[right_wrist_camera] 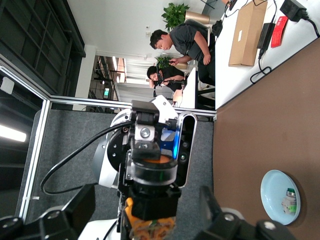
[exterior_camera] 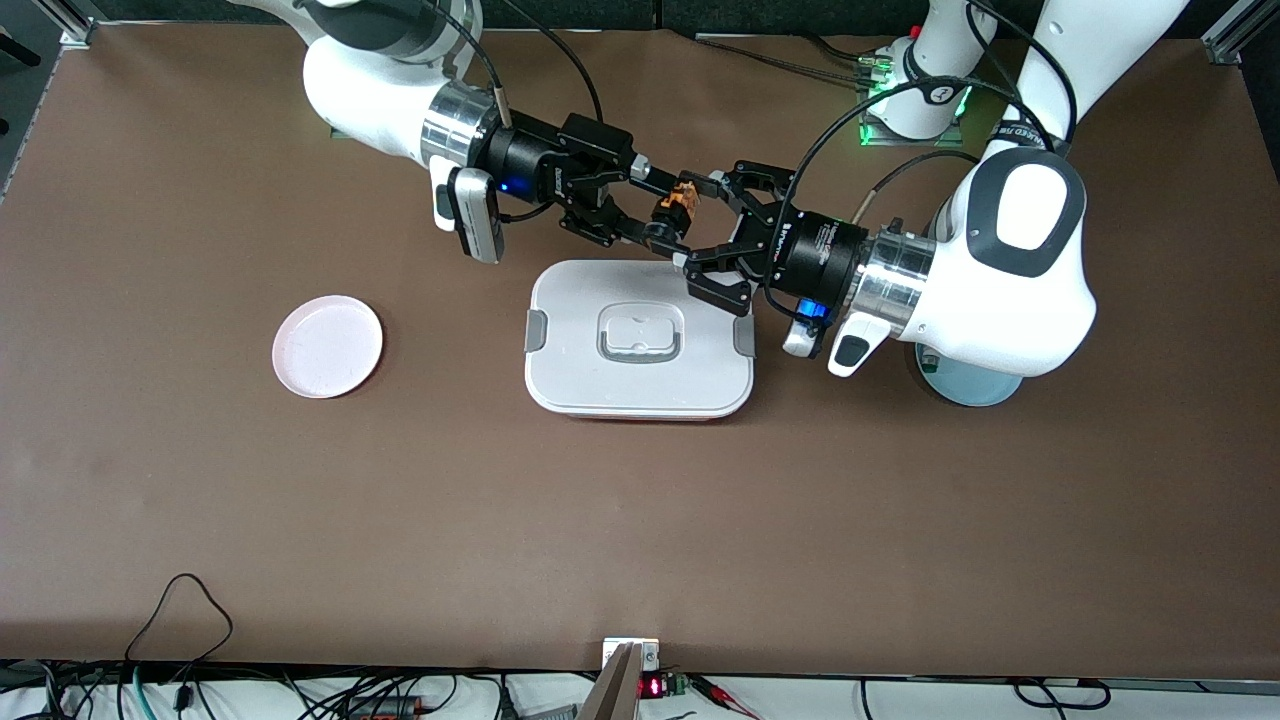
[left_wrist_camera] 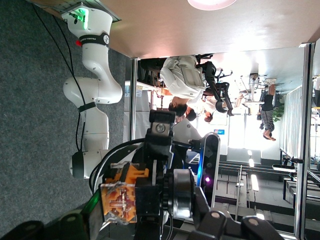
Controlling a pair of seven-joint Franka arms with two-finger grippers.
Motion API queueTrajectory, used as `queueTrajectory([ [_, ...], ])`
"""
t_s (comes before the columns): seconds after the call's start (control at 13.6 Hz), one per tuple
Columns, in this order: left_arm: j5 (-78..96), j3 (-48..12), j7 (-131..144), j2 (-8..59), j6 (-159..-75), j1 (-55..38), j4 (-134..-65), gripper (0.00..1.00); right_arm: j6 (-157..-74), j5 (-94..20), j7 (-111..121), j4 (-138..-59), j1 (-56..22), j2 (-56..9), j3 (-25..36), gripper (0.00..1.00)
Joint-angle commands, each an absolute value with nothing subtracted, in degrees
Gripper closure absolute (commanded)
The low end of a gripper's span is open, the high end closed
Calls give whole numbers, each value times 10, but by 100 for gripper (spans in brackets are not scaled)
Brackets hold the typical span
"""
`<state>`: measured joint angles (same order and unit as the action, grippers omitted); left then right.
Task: Transfer orange switch to right arm and place
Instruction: 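Bring the switch above the box and grasp it with the right gripper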
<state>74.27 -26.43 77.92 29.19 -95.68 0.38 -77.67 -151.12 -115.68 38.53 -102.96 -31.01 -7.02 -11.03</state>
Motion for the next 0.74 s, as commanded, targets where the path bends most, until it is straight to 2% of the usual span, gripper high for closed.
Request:
queueTrajectory([
  [0.0, 758, -261, 786, 301, -960, -4, -759, 90, -1527, -1190, 413, -1047, -308, -49, -122, 13],
  [0.44, 759, -261, 787, 301, -960, -4, -759, 90, -1533, -1221, 455, -1051, -308, -50, -123, 32],
  [0.66, 759, -261, 787, 301, -961, -4, -759, 90, -1532, -1221, 456, -1051, -308, -50, -123, 50],
])
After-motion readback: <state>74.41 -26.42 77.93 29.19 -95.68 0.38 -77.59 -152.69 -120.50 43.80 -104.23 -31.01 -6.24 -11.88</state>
